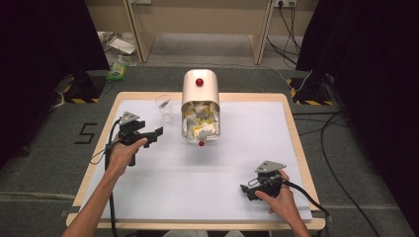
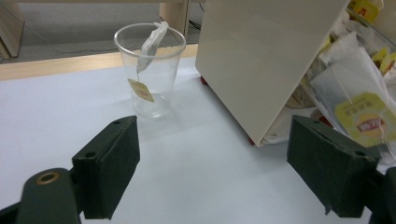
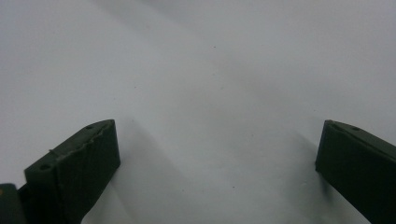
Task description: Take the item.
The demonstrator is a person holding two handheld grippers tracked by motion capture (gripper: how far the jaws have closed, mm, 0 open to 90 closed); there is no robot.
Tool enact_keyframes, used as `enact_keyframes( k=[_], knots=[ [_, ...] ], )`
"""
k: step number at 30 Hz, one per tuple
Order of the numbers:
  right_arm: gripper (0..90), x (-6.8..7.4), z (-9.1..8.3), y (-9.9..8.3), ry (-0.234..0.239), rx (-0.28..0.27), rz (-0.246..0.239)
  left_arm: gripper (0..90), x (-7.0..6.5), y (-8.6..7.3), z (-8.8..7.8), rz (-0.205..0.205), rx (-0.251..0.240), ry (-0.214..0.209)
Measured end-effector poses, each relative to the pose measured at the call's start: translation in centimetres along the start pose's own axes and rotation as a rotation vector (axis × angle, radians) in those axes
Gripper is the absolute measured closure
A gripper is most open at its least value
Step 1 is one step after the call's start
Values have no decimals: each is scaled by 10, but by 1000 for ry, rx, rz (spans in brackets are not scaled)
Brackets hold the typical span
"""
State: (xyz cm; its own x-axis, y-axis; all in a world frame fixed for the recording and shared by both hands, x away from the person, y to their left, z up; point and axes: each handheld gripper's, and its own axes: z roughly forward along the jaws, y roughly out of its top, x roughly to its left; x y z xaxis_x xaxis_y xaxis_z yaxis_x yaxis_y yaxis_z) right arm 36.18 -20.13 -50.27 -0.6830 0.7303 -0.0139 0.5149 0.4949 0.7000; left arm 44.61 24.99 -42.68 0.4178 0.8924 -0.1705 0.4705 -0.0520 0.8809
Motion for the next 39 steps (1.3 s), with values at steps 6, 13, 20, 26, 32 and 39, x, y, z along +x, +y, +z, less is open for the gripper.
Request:
enact_keyframes(
  k=[6,13,20,26,32,39],
  knots=[
    [4,0,0,0,0,0,-1,167,-3,-11,-4,7,5,2],
    [4,0,0,0,0,0,-1,167,-8,-21,-8,22,5,4],
    [4,0,0,0,-1,0,-1,168,-15,-35,-14,29,11,-3],
    [4,0,0,0,-1,0,-1,167,-19,-48,-19,29,22,-21],
    [4,0,0,0,-1,0,-1,168,-24,-60,-22,44,30,-27],
    [4,0,0,0,-1,0,-1,159,-27,-76,-25,46,34,-33]
  ],
)
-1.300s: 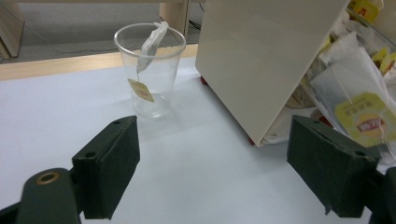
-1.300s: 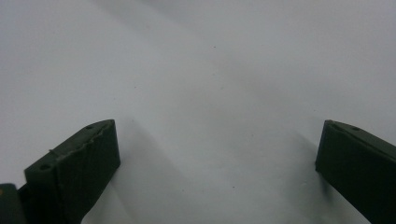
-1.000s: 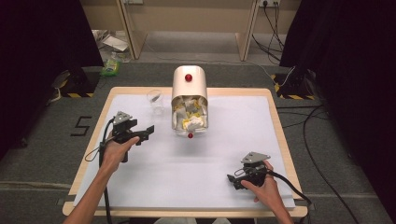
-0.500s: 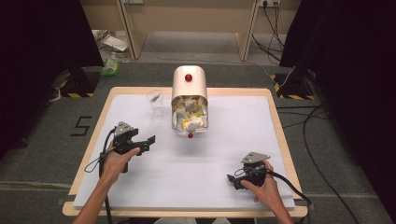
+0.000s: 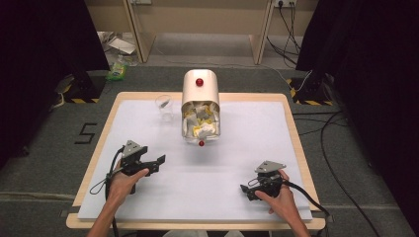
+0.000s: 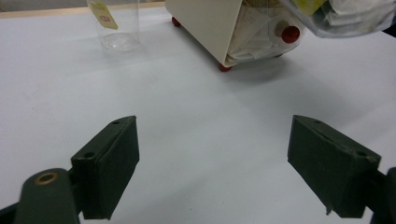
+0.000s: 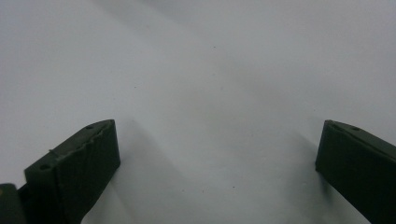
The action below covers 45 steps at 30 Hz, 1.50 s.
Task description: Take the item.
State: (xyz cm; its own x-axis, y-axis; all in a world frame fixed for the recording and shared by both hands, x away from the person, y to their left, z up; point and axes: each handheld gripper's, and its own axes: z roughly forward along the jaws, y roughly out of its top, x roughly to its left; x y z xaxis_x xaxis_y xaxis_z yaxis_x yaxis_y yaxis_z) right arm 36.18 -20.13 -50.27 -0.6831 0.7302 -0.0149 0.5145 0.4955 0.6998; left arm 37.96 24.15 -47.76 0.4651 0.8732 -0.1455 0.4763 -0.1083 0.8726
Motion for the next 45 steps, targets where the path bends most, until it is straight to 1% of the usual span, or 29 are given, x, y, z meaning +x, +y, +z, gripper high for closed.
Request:
enact_keyframes(
  k=[5,7,10,13,15,17,18,21,23,26,27,31,32,33,37,40,44,45],
  knots=[
    [4,0,0,0,0,0,0,158,-1,-10,-4,9,8,-1],
    [4,0,0,0,0,0,0,157,-2,-15,-4,23,22,3],
    [4,0,0,0,0,0,0,156,-5,-22,-4,30,40,1],
    [4,0,0,0,0,0,0,149,-9,-29,-4,45,59,-7],
    [4,0,0,0,0,0,0,149,-12,-34,-3,68,76,-10],
    [4,0,0,0,-1,-1,-2,150,-15,-34,-5,86,72,-4],
    [4,0,0,0,0,0,1,149,-17,-34,-6,89,73,-10],
    [4,0,0,0,0,0,0,149,-23,-36,-7,108,102,-19],
    [4,0,0,0,0,0,-1,149,-26,-39,-8,119,119,-33],
    [4,0,0,0,0,0,0,151,-29,-40,-11,132,124,-26],
    [4,0,0,0,0,0,-1,151,-30,-41,-13,136,134,-31],
    [4,0,0,0,0,0,0,151,-31,-45,-16,146,147,-33],
    [4,0,0,0,0,0,0,151,-32,-45,-16,141,142,-32],
    [4,0,0,0,0,0,0,152,-32,-45,-17,146,141,-29],
    [4,0,0,0,0,0,0,151,-33,-48,-20,149,152,-34],
    [4,0,0,0,0,0,0,152,-33,-50,-24,149,155,-29],
    [4,0,0,0,0,0,-1,151,-34,-52,-28,147,147,-24],
    [4,0,0,0,-1,0,0,152,-33,-53,-29,152,153,-25]
  ],
)
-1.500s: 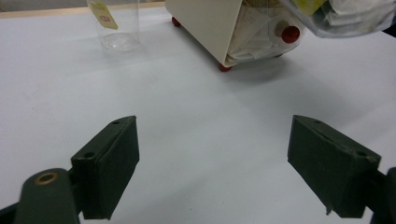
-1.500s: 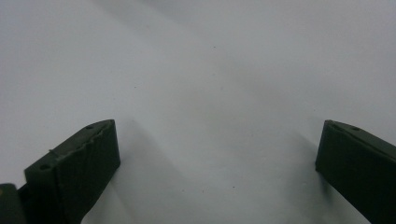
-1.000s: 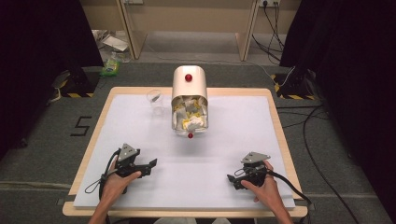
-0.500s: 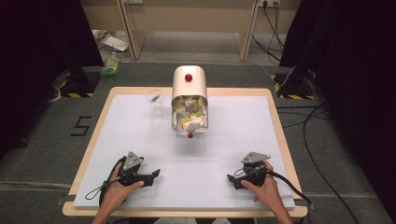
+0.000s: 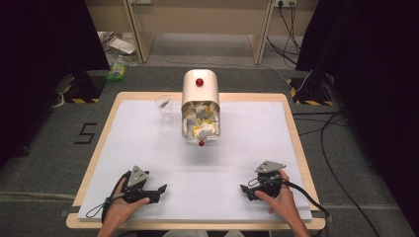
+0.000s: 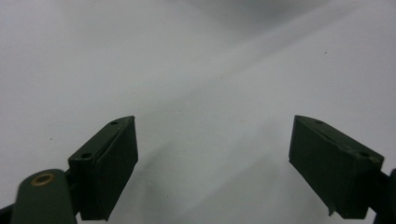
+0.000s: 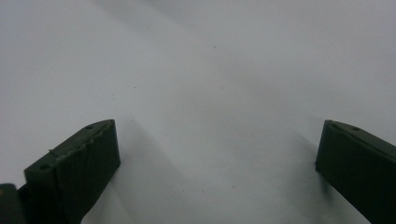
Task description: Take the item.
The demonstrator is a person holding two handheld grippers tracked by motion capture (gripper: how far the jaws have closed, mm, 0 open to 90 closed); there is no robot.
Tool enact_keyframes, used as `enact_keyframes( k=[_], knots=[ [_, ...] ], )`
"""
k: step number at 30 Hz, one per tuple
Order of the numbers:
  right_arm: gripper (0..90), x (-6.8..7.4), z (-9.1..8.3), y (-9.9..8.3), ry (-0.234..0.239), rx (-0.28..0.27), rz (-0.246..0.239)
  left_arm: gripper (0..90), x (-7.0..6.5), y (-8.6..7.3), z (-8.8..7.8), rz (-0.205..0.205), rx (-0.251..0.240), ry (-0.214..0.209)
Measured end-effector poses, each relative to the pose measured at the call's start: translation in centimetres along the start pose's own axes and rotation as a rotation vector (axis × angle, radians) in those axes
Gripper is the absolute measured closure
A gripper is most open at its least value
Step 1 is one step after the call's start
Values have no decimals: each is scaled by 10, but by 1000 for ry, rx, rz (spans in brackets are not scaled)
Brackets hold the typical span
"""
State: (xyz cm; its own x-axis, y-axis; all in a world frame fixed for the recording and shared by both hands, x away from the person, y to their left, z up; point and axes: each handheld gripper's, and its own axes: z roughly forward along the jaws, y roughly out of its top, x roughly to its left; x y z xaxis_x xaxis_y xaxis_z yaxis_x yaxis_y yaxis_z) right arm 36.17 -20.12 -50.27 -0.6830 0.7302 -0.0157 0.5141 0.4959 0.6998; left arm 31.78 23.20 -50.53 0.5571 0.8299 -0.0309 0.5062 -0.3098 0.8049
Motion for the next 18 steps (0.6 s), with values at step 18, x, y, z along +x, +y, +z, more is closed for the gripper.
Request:
enact_keyframes(
  k=[18],
  knots=[
    [4,0,0,0,0,0,0,152,-4,1,6,29,67,12]
  ],
)
